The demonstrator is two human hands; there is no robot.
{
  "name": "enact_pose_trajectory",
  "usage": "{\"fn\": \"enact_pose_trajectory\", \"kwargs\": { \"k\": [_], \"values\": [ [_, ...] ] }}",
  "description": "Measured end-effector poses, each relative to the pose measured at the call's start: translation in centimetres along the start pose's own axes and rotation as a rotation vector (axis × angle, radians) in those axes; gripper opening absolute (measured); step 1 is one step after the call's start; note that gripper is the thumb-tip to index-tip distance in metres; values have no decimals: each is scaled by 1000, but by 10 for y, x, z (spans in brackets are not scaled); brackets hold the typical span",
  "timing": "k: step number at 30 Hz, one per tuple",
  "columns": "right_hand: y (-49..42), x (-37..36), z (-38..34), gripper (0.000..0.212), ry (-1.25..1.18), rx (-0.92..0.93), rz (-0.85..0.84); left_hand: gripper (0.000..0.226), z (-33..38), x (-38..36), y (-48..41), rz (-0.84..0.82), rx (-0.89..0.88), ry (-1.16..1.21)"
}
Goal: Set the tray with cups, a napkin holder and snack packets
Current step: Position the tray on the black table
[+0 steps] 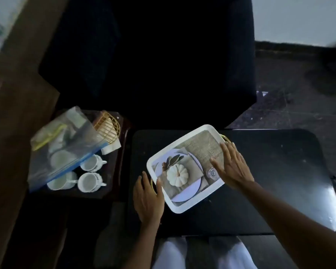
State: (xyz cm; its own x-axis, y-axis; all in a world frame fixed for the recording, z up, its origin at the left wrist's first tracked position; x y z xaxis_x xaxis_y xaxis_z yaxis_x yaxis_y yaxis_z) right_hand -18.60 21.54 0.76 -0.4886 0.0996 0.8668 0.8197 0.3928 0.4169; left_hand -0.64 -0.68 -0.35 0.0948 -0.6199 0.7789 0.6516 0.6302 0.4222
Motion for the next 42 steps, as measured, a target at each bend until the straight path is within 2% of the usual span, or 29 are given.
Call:
{"fn": "enact_pose_trajectory", "kwargs": {
  "k": [4,8,12,14,17,19,26,36,42],
  "values": [
    [-40,-30,29,83,57,-25,-127,58,-24,-40,-17,-46,256,193],
    [-74,-36,53,79,114,-11,-82,45,-37,-66,-31,20,318,362],
    [-103,-34,74,74,-62,-162,-16,39,-43,-81,-41,45,387,459],
    [-117,-37,86,64,-170,-203,-33,35,-44,-88,-44,42,403,492],
    [-136,-41,98,33,-236,-167,-7,31,-47,-94,-49,32,437,534],
    [-142,-43,104,28,-272,-167,42,30,-47,-97,-51,60,465,568],
    [-122,-37,123,27,-438,-206,95,29,-31,-89,-50,171,416,595],
    [-31,-9,221,20,-489,-344,134,30,36,-111,-42,67,253,520],
    [0,-20,260,20,-491,-411,135,30,59,-137,-32,32,241,461]
  ]
}}
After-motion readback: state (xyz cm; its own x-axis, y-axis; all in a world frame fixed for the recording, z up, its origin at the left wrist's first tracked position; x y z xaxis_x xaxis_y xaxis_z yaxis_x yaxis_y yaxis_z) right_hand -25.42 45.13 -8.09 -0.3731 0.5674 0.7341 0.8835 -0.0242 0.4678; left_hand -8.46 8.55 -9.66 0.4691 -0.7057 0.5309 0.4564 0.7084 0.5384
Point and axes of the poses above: each hand's wrist, its own y-axis away from the middle knuckle, its own x-axis out of the back of the hand, z = x × y, the point moved 1 cm from there along -y, towards the middle knuckle, and after that the axes turned 5 degrees about -z, right-handed, at the moved point
